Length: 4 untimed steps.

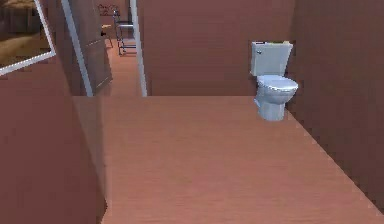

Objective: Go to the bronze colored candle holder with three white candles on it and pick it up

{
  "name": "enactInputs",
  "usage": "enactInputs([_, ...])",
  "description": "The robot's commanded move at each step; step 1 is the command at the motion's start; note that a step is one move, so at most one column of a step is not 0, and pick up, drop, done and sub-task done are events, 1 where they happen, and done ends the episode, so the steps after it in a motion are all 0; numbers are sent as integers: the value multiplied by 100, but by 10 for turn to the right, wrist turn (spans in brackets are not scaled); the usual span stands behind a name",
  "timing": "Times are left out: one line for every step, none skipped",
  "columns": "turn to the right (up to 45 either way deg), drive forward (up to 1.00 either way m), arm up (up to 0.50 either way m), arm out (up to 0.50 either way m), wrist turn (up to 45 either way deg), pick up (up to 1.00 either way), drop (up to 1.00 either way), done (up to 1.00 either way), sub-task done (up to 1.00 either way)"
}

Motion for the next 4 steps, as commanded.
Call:
enactInputs([0,100,0,0,0,0,0,0,0])
enactInputs([0,35,0,0,0,0,0,0,0])
enactInputs([-360,0,0,0,0,0,0,0,0])
enactInputs([0,100,0,0,0,0,0,0,0])
